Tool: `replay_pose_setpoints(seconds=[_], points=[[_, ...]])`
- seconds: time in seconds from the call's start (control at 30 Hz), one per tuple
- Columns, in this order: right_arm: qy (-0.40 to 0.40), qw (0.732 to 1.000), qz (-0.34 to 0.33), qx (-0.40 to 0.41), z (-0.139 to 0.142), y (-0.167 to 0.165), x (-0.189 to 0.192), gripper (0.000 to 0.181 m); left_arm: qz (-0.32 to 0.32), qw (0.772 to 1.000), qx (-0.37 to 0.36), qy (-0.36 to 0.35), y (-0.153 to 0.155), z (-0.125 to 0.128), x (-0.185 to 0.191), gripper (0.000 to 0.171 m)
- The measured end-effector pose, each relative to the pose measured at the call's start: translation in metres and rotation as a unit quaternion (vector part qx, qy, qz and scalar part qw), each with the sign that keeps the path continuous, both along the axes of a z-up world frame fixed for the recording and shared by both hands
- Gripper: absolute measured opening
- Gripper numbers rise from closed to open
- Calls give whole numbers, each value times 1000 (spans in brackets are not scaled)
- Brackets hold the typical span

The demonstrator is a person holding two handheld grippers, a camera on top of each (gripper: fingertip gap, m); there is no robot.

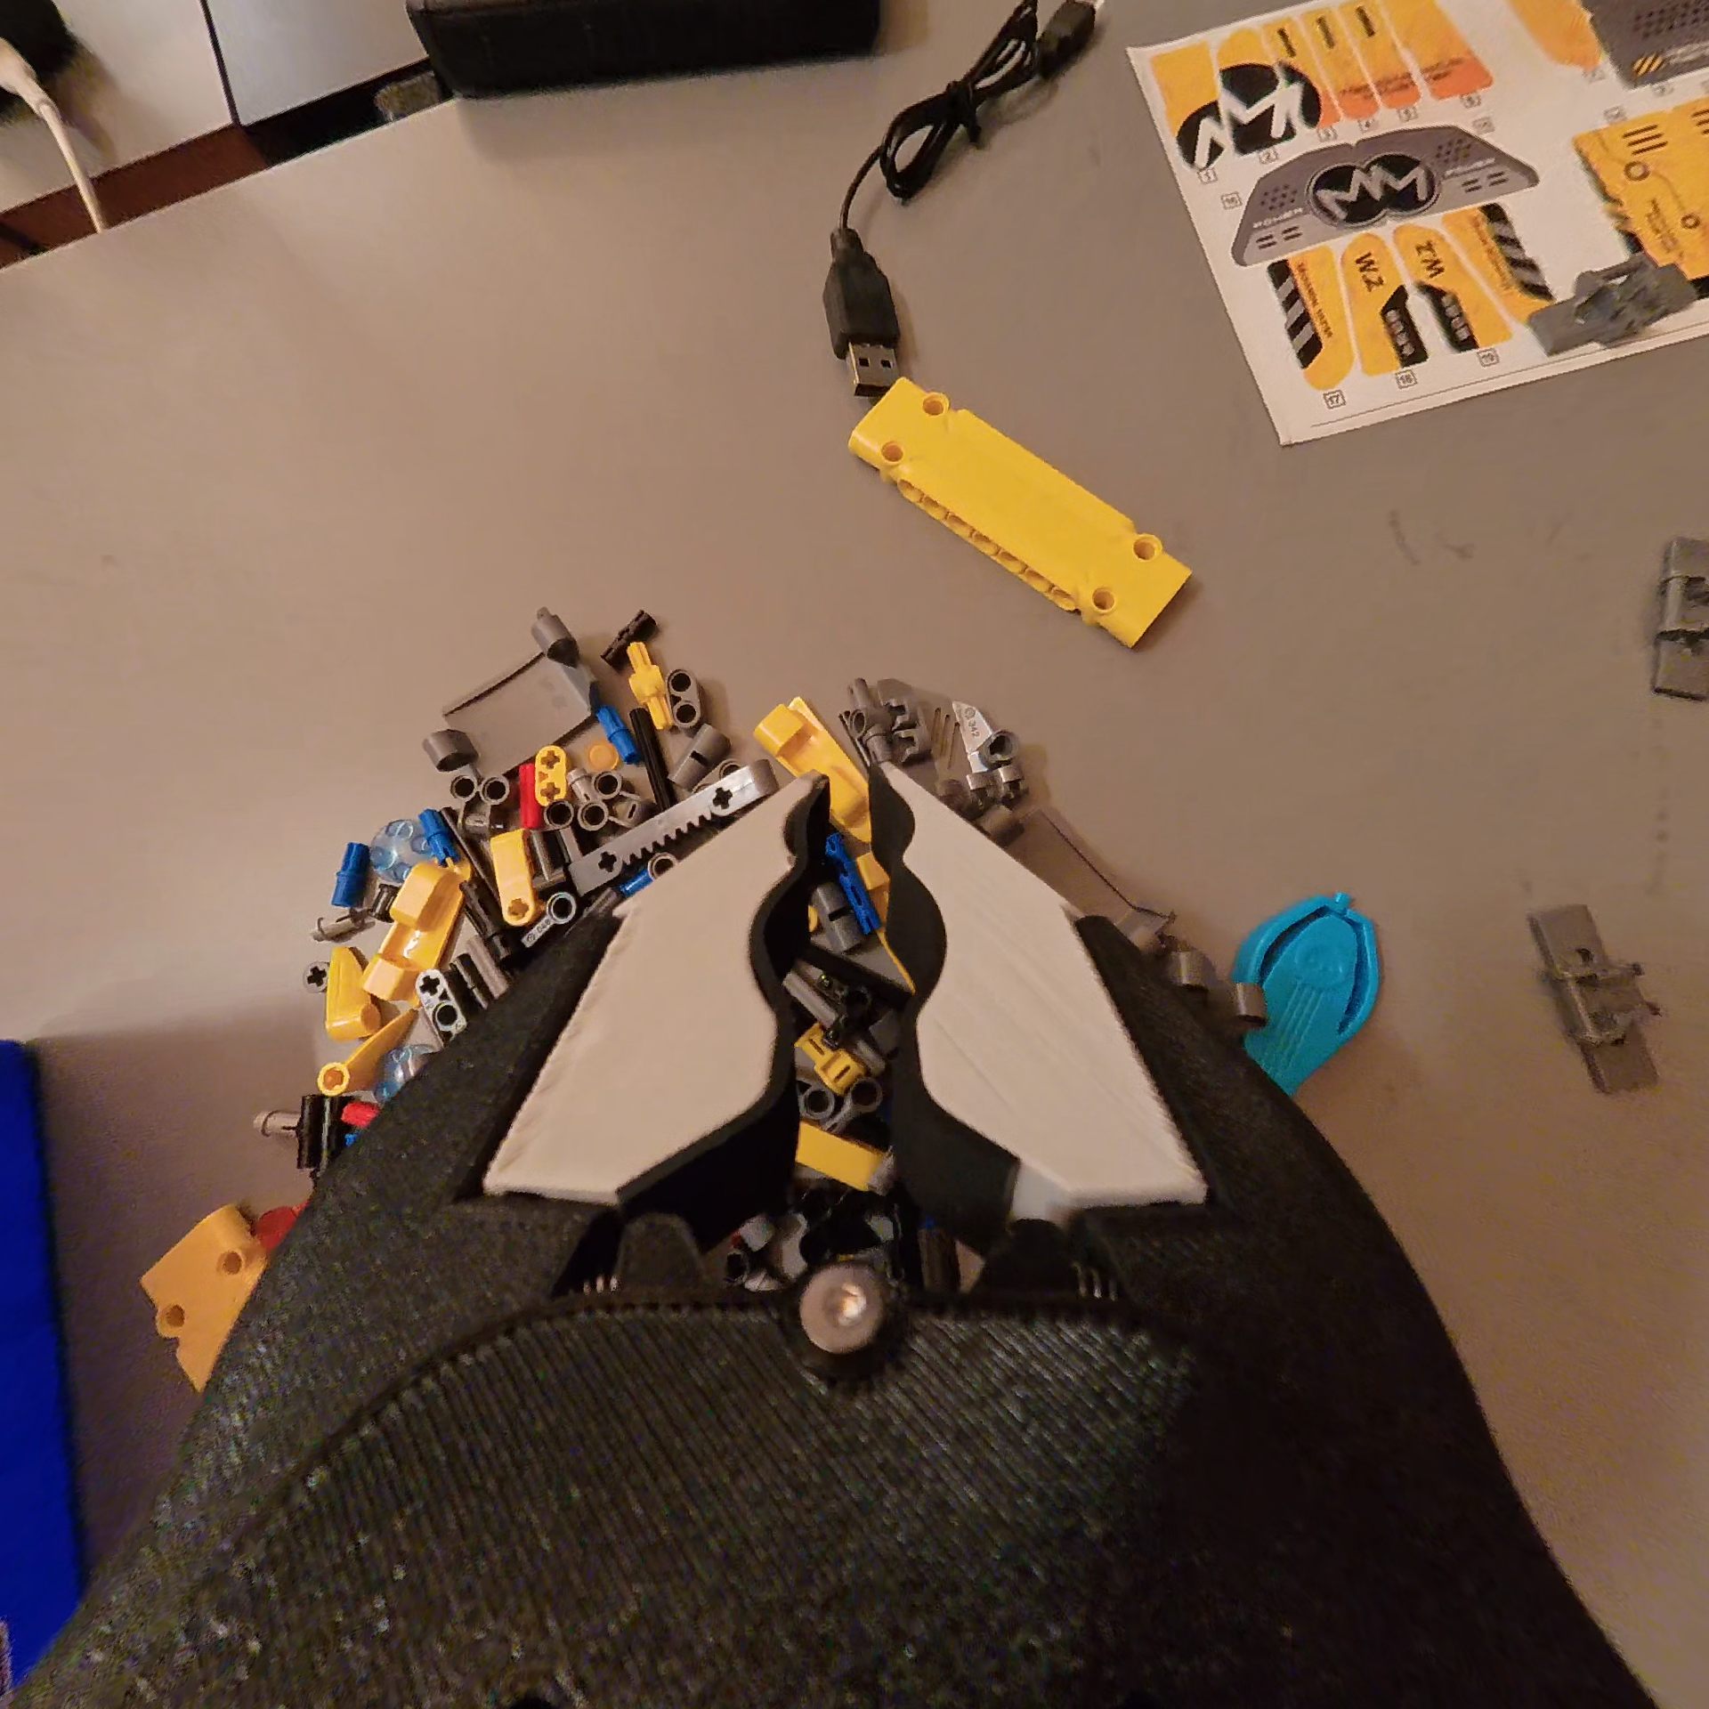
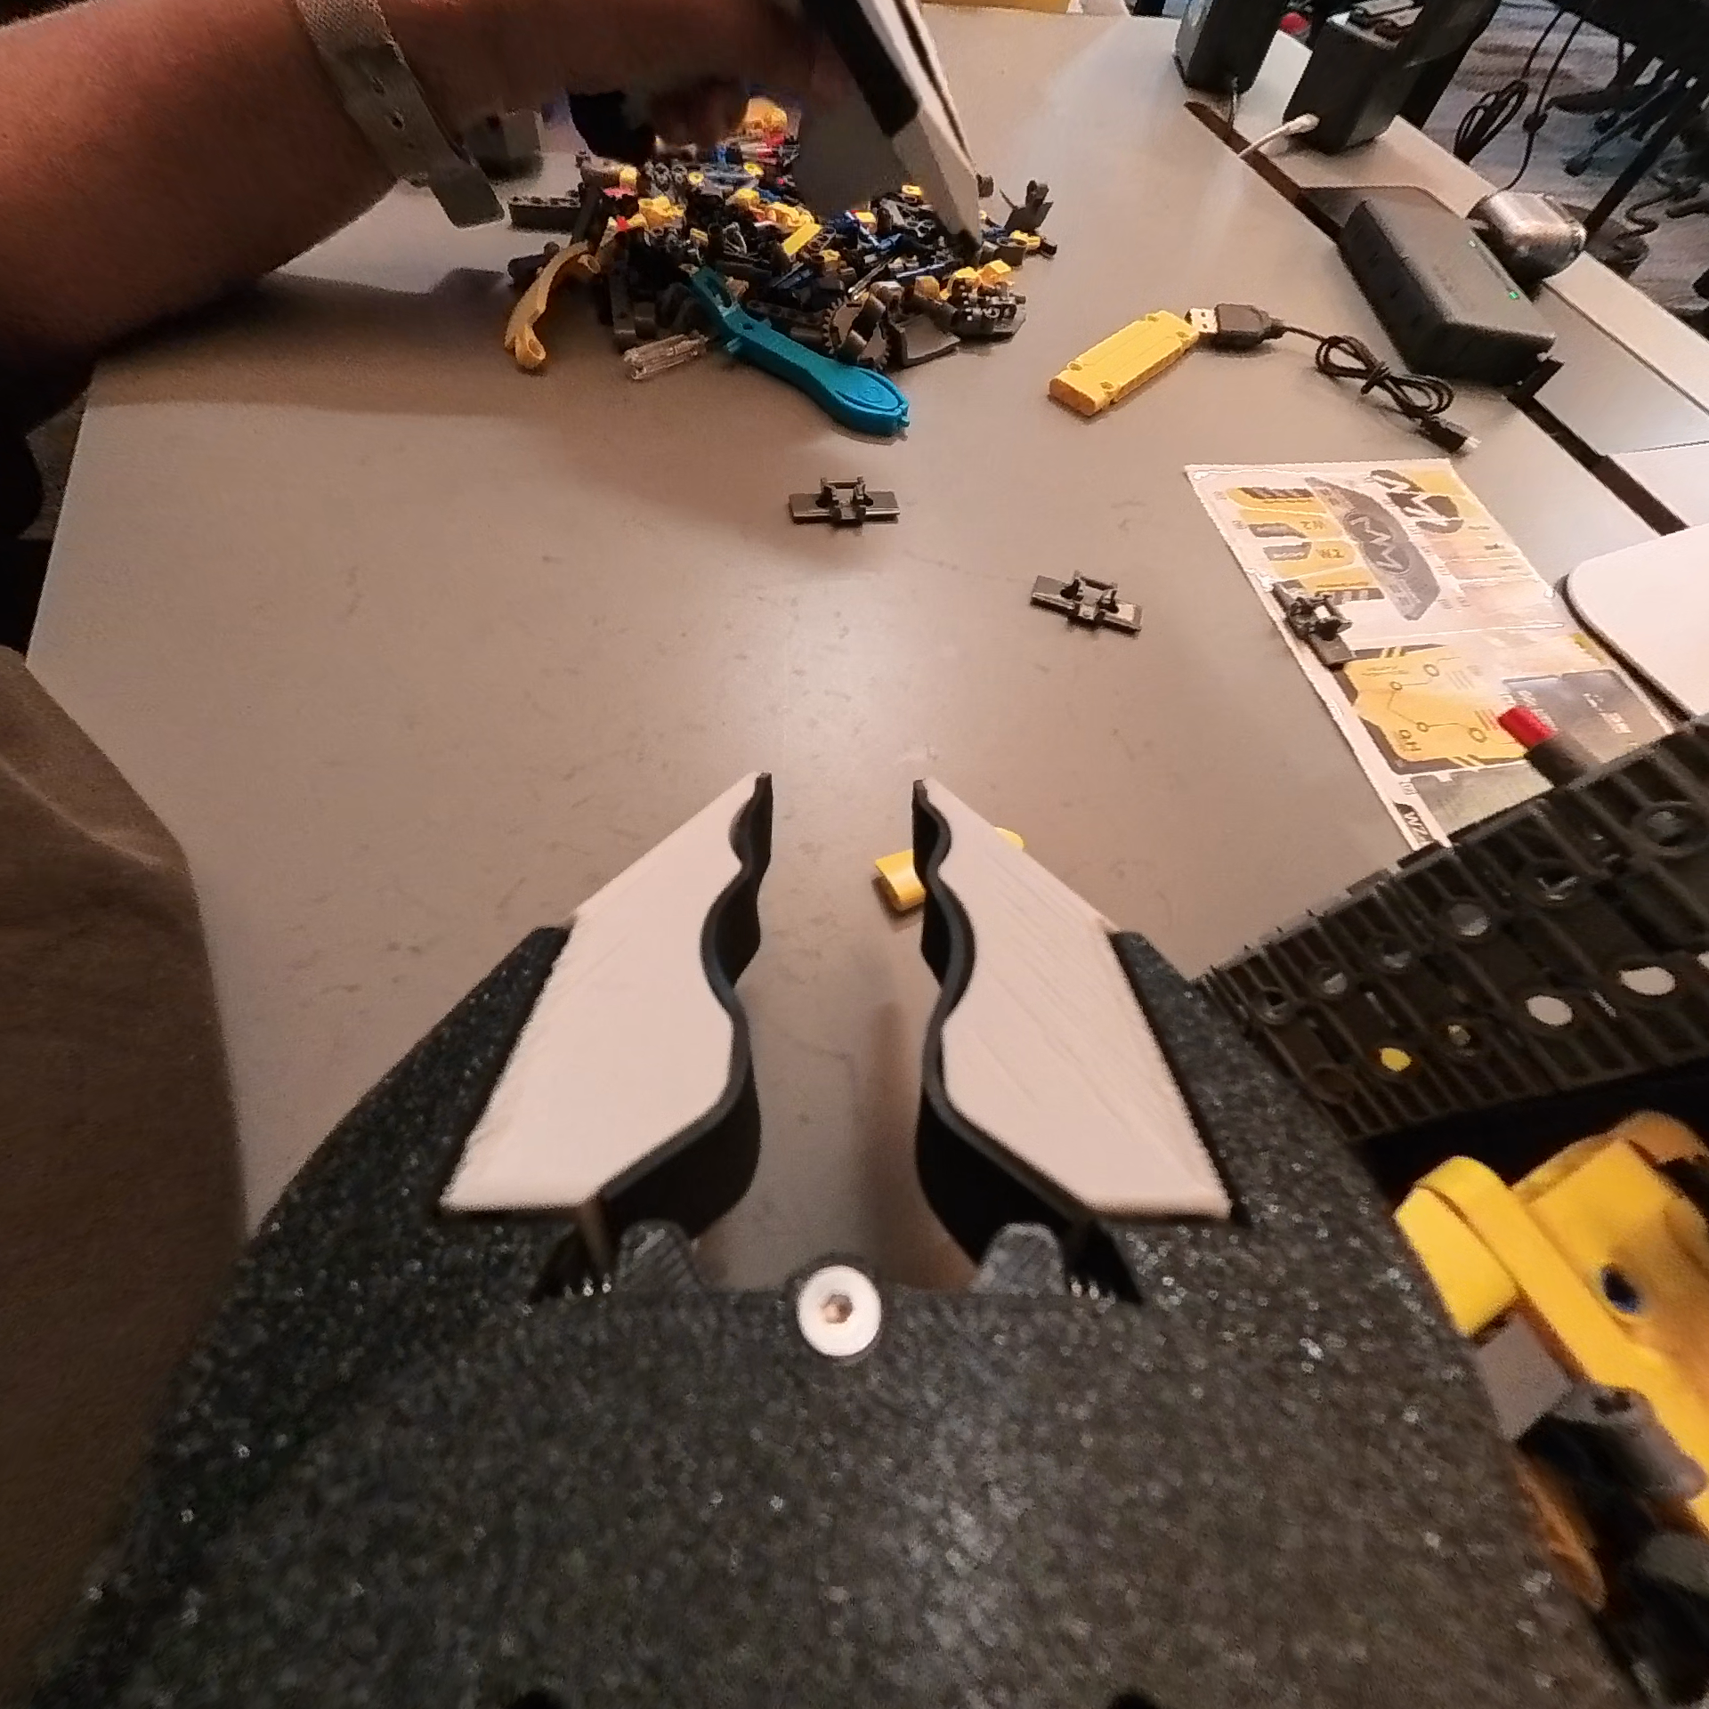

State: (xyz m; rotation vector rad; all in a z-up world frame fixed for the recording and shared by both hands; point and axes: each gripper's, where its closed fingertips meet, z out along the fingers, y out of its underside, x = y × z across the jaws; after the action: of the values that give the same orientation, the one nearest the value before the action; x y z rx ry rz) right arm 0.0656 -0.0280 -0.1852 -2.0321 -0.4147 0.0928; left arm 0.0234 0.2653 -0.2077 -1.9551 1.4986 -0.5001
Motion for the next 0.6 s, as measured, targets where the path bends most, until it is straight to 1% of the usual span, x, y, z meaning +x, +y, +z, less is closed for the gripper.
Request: replay_pose_setpoints(seconds=[0.23, 0.37, 0.47, 0.6], points=[[-4, 1000, 1, -2, -1, -1, -1, 30, 7, 999, 27, 37, 5, -13, -2, 8], [-6, 1000, 2, -2, -1, -1, -1, 30, 8, 999, 28, 33, 4, -13, 1, 7], [-7, 1000, 3, -1, -1, -2, -1, 30, 6, 999, 26, 39, 4, -18, 1, 10], [-10, 1000, 4, -1, -1, -2, -2, 30, 6, 999, 35, 40, 4, -17, 4, 8]])
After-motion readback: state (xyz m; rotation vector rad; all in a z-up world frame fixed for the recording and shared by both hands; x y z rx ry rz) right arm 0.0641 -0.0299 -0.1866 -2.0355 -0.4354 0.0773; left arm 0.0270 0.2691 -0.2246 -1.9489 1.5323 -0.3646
